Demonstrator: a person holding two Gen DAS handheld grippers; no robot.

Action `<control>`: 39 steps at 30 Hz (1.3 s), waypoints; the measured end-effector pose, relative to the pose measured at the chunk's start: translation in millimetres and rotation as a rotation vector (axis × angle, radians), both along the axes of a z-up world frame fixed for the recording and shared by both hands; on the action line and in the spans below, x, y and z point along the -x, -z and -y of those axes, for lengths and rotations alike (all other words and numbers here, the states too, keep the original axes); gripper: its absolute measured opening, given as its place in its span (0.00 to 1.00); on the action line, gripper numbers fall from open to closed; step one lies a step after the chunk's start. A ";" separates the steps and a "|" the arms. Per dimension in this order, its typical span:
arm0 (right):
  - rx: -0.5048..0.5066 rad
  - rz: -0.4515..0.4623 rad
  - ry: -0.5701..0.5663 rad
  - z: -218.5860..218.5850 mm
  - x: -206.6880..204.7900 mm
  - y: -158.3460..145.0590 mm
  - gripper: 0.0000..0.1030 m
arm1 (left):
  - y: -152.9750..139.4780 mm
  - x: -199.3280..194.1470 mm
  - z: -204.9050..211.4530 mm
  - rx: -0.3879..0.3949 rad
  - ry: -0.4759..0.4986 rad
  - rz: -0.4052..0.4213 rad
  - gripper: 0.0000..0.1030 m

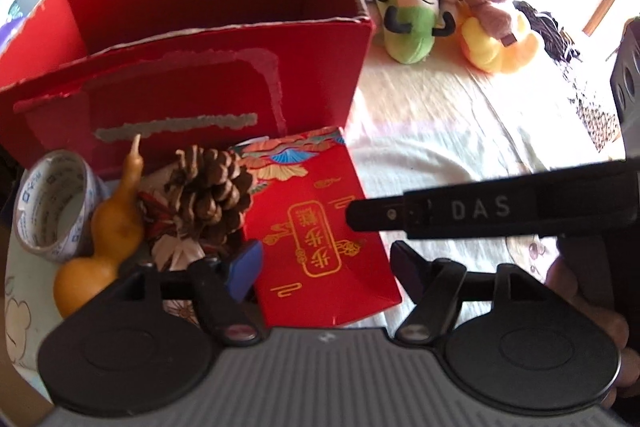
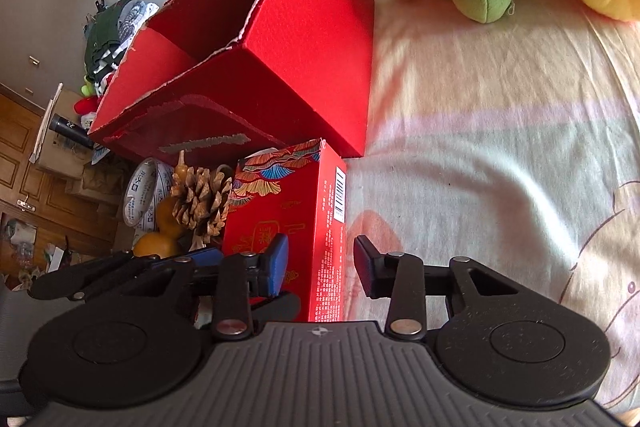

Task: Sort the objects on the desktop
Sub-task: 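Grasp the red fan-patterned gift box with the right tool and lift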

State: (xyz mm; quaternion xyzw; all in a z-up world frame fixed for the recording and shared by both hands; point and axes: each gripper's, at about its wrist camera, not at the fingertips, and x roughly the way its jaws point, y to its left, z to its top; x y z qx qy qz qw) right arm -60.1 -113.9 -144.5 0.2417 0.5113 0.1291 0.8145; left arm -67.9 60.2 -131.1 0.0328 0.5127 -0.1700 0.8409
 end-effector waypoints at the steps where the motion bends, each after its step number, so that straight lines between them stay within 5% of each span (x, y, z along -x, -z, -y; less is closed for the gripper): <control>1: 0.000 0.000 -0.001 1.0 -0.5 0.4 0.40 | -1.3 0.9 0.0 -0.009 0.001 0.000 0.73; 5: -0.010 -0.011 -0.005 2.6 -2.9 3.1 0.40 | -1.9 -1.6 -5.4 -0.048 -0.039 -0.012 0.75; 13: -0.026 -0.024 -0.047 -4.5 -12.1 8.8 0.41 | 8.7 -9.7 -6.2 0.041 -0.056 -0.067 0.80; 19: -0.113 -0.073 -0.057 -1.3 -16.3 19.5 0.52 | 14.6 -11.9 -4.8 0.060 -0.048 -0.079 0.87; 24: -0.115 -0.073 -0.047 6.0 -7.2 14.9 0.51 | 15.5 -6.5 12.8 -0.010 0.020 -0.049 0.88; 39: -0.052 -0.083 0.181 69.6 35.5 3.0 0.51 | 12.6 1.8 87.4 0.008 0.306 -0.026 0.87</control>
